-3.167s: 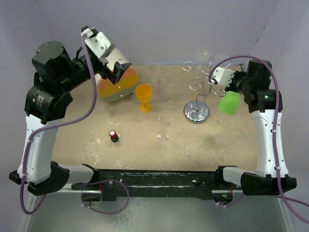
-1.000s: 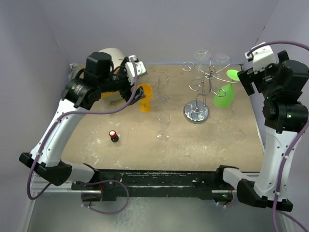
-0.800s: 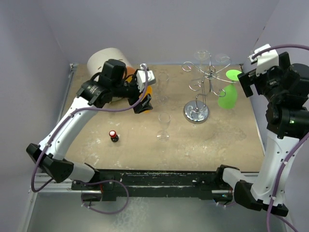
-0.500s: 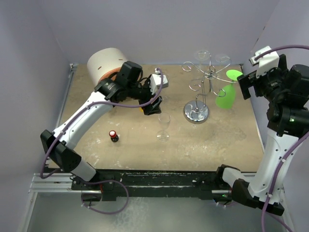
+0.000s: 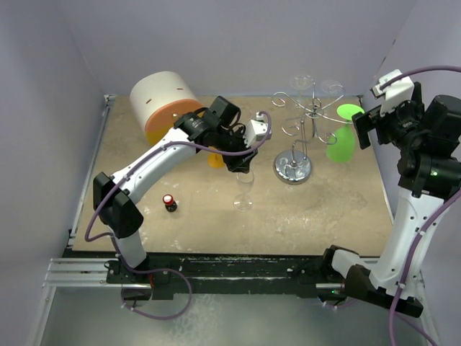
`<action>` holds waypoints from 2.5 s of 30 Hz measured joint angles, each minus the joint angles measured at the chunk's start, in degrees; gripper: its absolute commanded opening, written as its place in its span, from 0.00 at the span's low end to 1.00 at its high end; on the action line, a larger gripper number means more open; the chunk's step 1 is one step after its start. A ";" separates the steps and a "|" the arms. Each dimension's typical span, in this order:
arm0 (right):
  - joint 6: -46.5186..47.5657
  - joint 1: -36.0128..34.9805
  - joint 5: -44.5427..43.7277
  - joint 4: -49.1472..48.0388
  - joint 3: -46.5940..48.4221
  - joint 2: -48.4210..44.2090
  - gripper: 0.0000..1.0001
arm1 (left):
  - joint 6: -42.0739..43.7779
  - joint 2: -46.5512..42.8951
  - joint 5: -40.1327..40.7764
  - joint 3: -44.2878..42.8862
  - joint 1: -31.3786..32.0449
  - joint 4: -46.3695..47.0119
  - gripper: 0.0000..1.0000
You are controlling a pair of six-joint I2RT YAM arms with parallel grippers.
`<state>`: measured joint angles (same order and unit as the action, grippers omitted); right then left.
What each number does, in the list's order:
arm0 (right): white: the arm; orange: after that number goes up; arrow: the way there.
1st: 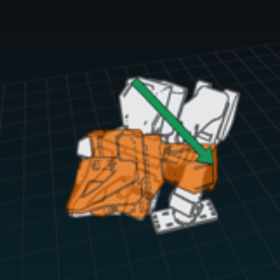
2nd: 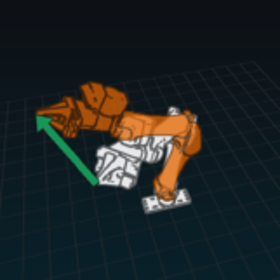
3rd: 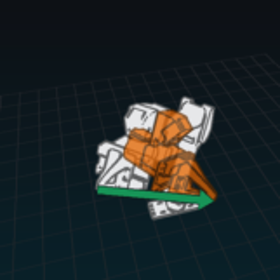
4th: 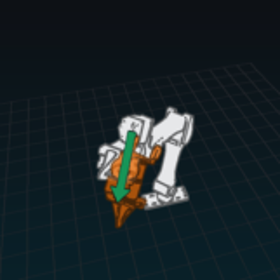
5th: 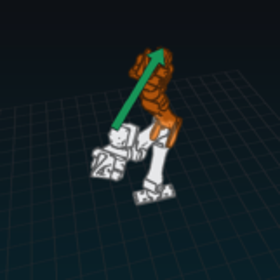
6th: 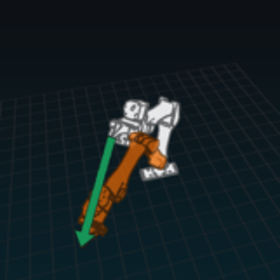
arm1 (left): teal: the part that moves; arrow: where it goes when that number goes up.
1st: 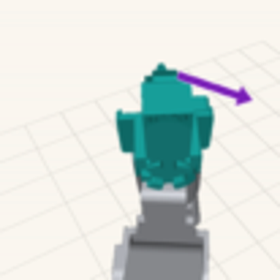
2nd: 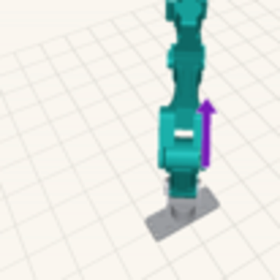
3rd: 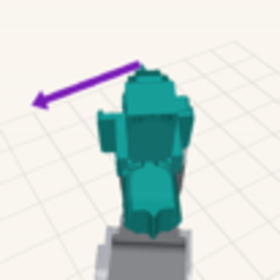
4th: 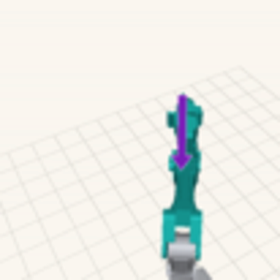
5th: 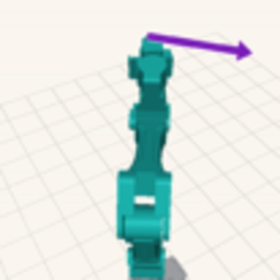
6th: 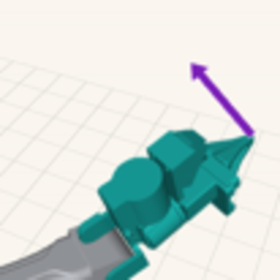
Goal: Place the wine glass upside down on the wine glass rack
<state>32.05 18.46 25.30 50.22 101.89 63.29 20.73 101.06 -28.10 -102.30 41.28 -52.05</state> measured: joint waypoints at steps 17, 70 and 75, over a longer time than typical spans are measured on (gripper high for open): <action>-0.02 0.00 0.02 -0.37 -1.16 1.16 1.00 | 2.99 3.98 1.62 -2.73 3.15 -6.78 0.02; -29.27 -13.00 34.86 -22.34 4.96 13.77 0.84 | -2.95 -18.75 25.24 -35.23 3.32 2.69 0.00; -32.70 -19.61 33.09 -25.53 5.40 18.25 0.86 | -5.62 -14.99 24.68 -39.36 1.84 3.58 0.00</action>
<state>-0.64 -1.15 58.39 24.69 107.28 81.54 15.11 86.06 -3.42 -141.67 43.11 -48.47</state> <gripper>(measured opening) 0.853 0.030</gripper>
